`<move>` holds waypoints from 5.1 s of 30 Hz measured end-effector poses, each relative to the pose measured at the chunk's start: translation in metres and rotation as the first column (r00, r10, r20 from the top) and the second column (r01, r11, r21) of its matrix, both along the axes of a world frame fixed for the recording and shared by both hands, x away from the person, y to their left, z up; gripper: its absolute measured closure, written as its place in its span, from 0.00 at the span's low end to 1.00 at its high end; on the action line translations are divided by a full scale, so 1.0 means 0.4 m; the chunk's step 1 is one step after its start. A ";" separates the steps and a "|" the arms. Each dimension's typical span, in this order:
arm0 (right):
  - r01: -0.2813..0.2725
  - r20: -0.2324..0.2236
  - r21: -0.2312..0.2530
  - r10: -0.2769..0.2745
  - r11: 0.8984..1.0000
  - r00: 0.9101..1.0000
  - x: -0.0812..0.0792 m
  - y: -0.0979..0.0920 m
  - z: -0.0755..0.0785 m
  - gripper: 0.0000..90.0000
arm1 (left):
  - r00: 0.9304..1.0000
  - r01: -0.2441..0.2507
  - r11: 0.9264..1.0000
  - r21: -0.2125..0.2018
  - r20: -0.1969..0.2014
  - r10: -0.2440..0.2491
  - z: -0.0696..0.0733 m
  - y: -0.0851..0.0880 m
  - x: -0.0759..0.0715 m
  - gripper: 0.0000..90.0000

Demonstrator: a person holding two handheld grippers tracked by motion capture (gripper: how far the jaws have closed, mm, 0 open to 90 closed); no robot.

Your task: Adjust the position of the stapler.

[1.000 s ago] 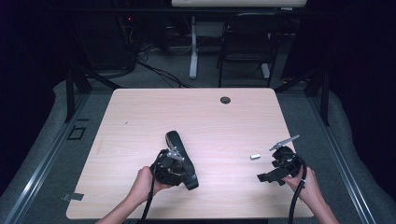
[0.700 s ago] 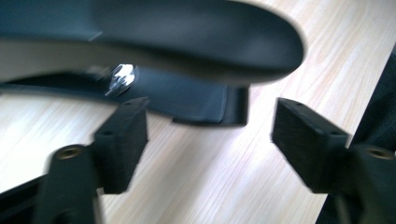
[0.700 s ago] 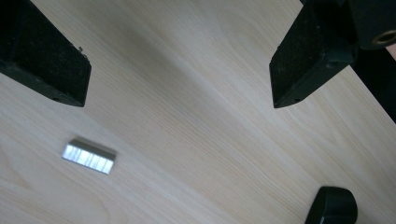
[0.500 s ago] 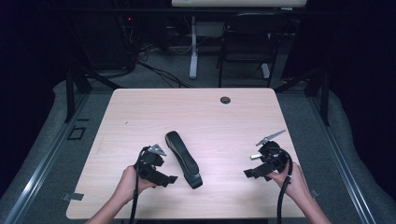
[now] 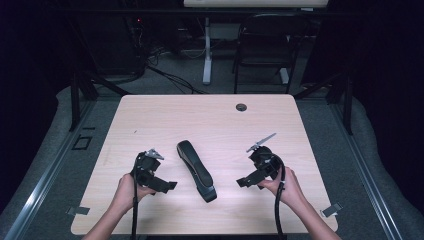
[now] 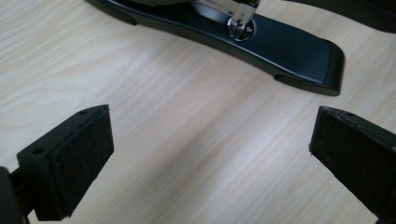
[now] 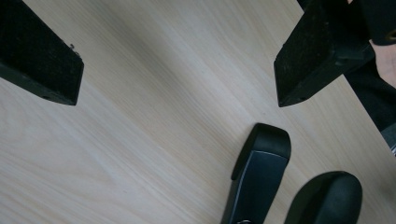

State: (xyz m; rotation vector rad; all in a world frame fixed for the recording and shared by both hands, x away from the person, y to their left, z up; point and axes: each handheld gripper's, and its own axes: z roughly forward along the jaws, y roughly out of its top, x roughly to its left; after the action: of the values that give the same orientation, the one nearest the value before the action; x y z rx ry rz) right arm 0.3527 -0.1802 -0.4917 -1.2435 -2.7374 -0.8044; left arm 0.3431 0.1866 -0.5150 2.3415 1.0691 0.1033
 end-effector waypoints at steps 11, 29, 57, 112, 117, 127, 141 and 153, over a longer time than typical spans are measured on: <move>-0.104 0.014 0.065 0.104 0.992 0.995 0.007 0.153 0.032 0.04 | 0.999 -0.037 0.999 -0.017 -0.012 0.037 -0.006 0.036 0.010 0.00; -0.155 0.054 -0.031 0.156 0.987 0.986 -0.006 0.302 0.005 0.47 | 0.999 -0.045 0.999 -0.020 -0.013 0.044 -0.010 0.047 0.014 0.00; -0.110 0.094 -0.118 0.121 0.987 0.988 0.015 0.224 0.023 0.60 | 0.999 -0.040 0.999 -0.018 -0.024 0.039 -0.020 0.048 0.024 0.00; -0.230 0.089 -0.195 0.251 0.953 0.964 0.068 0.182 0.023 0.56 | 0.999 -0.005 0.999 -0.033 -0.046 0.004 -0.024 0.034 0.024 0.00; -0.234 0.080 -0.214 0.256 0.948 0.963 0.088 0.228 0.012 0.58 | 0.999 -0.014 0.999 -0.037 -0.049 0.012 -0.026 0.041 0.027 0.00; -0.244 0.069 -0.256 0.269 0.935 0.961 0.126 0.304 0.008 0.60 | 0.999 -0.016 0.999 -0.036 -0.047 0.014 -0.027 0.044 0.030 0.00; -0.282 0.071 -0.253 0.308 0.926 0.949 0.130 0.300 0.006 0.61 | 0.999 -0.019 0.999 -0.035 -0.050 0.018 -0.028 0.043 0.030 0.00; -0.333 0.062 -0.229 0.355 0.915 0.933 0.131 0.270 0.018 0.63 | 0.998 -0.029 0.999 -0.025 -0.054 0.028 -0.031 0.045 0.032 0.00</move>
State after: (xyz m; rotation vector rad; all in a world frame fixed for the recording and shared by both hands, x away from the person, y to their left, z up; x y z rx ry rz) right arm 0.4052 -0.0720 -0.4843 -0.7160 -3.0661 -0.5607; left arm 0.3560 0.2046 -0.5274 2.3180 1.1233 0.0376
